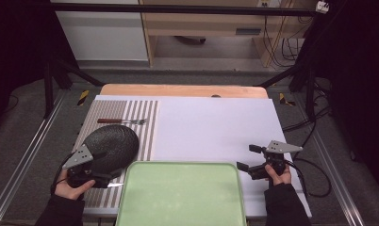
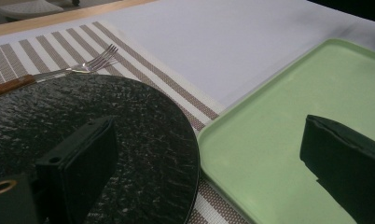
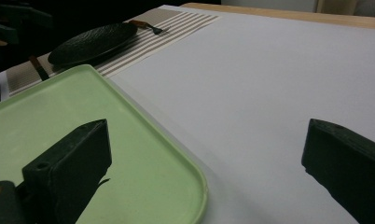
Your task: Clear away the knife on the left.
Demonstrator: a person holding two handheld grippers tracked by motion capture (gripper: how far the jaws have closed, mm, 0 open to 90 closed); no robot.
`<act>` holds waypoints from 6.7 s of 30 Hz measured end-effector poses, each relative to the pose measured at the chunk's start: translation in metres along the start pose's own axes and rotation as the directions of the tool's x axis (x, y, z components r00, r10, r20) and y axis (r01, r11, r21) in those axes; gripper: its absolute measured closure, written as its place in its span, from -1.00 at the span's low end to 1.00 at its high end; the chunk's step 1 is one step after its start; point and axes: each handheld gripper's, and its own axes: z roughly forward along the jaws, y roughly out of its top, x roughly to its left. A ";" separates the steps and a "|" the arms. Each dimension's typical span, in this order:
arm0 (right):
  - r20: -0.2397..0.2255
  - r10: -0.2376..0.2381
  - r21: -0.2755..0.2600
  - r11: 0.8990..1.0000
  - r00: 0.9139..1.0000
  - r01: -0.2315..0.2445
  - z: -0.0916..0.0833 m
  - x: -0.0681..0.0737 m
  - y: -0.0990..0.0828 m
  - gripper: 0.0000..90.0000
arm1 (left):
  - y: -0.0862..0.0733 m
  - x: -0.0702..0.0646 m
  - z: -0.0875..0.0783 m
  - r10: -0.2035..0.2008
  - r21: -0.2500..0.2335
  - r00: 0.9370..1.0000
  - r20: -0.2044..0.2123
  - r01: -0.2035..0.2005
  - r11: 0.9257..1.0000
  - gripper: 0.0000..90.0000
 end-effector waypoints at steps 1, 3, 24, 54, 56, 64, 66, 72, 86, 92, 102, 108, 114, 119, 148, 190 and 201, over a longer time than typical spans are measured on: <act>0.000 0.000 0.000 1.000 1.000 0.000 0.000 0.000 0.000 -0.96 | 0.000 0.000 -0.001 0.001 0.002 1.000 0.001 -0.001 1.000 -0.91; 0.002 -0.001 -0.001 1.000 1.000 0.001 0.000 0.000 0.000 -0.96 | 0.000 0.001 -0.002 0.002 0.005 1.000 0.002 -0.002 1.000 -0.91; -0.002 -0.002 0.015 1.000 1.000 0.002 0.002 0.001 -0.001 -0.96 | -0.010 0.006 -0.023 0.022 0.122 0.999 -0.023 -0.019 0.992 -0.93; 0.000 -0.007 0.020 1.000 1.000 0.007 0.001 0.001 -0.001 -0.96 | -0.043 0.029 -0.052 0.005 0.327 0.992 -0.128 0.038 0.944 -0.69; 0.000 -0.006 0.021 1.000 1.000 0.006 0.002 0.001 -0.001 -0.96 | -0.045 0.031 -0.052 0.013 0.344 0.991 -0.136 0.035 0.938 -0.65; 0.001 -0.007 0.023 1.000 1.000 0.006 0.002 0.001 -0.001 -0.96 | -0.052 0.035 -0.051 0.060 0.409 0.989 -0.133 -0.001 0.913 -0.37; 0.001 -0.007 0.023 1.000 1.000 0.007 0.002 0.001 -0.001 -0.96 | -0.052 0.035 -0.050 0.077 0.425 0.988 -0.133 -0.014 0.905 -0.28; 0.000 -0.008 0.022 1.000 1.000 0.008 0.002 0.000 -0.001 -0.96 | -0.055 0.036 -0.048 0.103 0.451 0.987 -0.125 -0.036 0.892 -0.10; 0.000 -0.008 0.024 1.000 1.000 0.008 0.002 0.001 -0.001 -0.96 | -0.053 0.034 -0.050 0.143 0.501 0.988 -0.054 -0.097 0.860 0.27; 0.000 -0.009 0.023 1.000 1.000 0.009 0.002 0.001 -0.001 -0.96 | -0.052 0.031 -0.052 0.168 0.525 0.986 -0.011 -0.138 0.840 0.37; 0.000 -0.009 0.024 1.000 1.000 0.009 0.002 0.001 -0.001 -0.96 | -0.050 0.027 -0.053 0.222 0.550 0.974 0.049 -0.212 0.808 0.50; -0.001 -0.008 0.023 1.000 1.000 0.008 0.002 0.001 -0.001 -0.96 | -0.047 0.026 -0.053 0.209 0.562 0.976 0.061 -0.207 0.801 0.59; -0.001 -0.008 0.024 1.000 1.000 0.008 0.002 0.001 -0.001 -0.96 | -0.045 0.024 -0.051 0.205 0.587 0.978 0.040 -0.189 0.787 0.70; 0.000 -0.009 0.025 1.000 1.000 0.009 0.002 0.001 -0.001 -0.96 | -0.044 0.024 -0.049 0.187 0.587 0.982 0.033 -0.171 0.792 0.68; -0.001 -0.008 0.026 1.000 1.000 0.008 0.002 0.001 -0.001 -0.96 | -0.038 0.020 -0.042 0.128 0.574 0.991 0.048 -0.132 0.808 0.71; 0.000 -0.009 0.023 1.000 1.000 0.009 0.001 0.000 -0.001 -0.96 | -0.007 -0.014 -0.029 0.164 0.479 0.984 0.069 -0.177 0.860 0.71; 0.002 -0.011 0.024 1.000 1.000 0.011 0.001 0.000 -0.001 -0.96 | 0.004 -0.034 -0.012 0.165 0.469 0.986 0.038 -0.163 0.868 0.71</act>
